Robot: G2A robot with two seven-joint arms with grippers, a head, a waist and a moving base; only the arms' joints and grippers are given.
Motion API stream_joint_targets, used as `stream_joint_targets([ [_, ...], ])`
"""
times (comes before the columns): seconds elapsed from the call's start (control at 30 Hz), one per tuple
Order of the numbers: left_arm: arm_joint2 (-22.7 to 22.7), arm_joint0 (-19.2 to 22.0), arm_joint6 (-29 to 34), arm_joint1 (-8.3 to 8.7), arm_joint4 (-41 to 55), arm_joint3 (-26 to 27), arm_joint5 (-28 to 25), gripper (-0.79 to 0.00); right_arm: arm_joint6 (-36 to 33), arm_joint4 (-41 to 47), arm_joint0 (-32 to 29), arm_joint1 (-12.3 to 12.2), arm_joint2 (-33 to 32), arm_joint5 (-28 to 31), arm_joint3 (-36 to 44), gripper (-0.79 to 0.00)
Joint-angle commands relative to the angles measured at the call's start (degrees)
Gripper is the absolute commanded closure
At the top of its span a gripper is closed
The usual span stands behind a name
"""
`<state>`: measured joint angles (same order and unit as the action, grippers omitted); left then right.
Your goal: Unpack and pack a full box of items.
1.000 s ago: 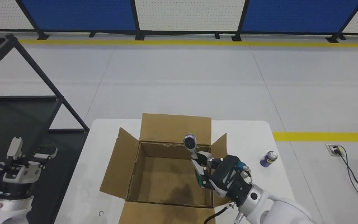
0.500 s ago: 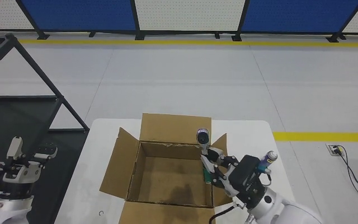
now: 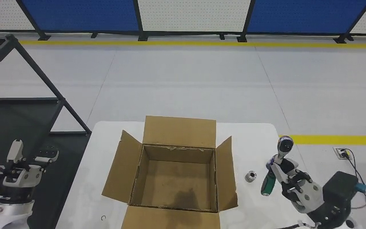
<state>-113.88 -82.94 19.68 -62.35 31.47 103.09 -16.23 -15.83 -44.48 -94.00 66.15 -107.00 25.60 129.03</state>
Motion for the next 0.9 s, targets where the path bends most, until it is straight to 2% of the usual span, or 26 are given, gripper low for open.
stream_joint_targets([
  [0.0, 0.00, 0.00, 0.00, 0.00, 0.00, 0.00, 0.00, -0.785, -0.50, 1.39, -1.54, -0.05, -1.99, 0.56, -2.51, 0.000],
  [0.2, 0.00, 0.00, 0.00, 0.00, 0.00, 0.00, 0.00, -0.785, -4.65, 3.62, -2.94, -0.38, -3.55, 1.41, -10.64, 0.000],
  [0.5, 0.00, 0.00, 0.00, 0.00, 0.00, 0.00, 0.00, -0.785, -13.22, -1.11, 3.93, -1.00, 2.85, -1.46, -25.65, 0.000],
  [0.67, 0.00, 0.00, 0.00, 0.00, 0.00, 0.00, 0.00, -0.785, -12.93, -4.36, 7.16, -1.01, 6.32, -3.37, -32.54, 0.000],
  [0.87, 0.00, 0.00, 0.00, 0.00, 0.00, 0.00, 0.00, -0.785, -12.98, -7.66, 9.24, -1.16, 7.66, -6.08, -36.15, 0.000],
])
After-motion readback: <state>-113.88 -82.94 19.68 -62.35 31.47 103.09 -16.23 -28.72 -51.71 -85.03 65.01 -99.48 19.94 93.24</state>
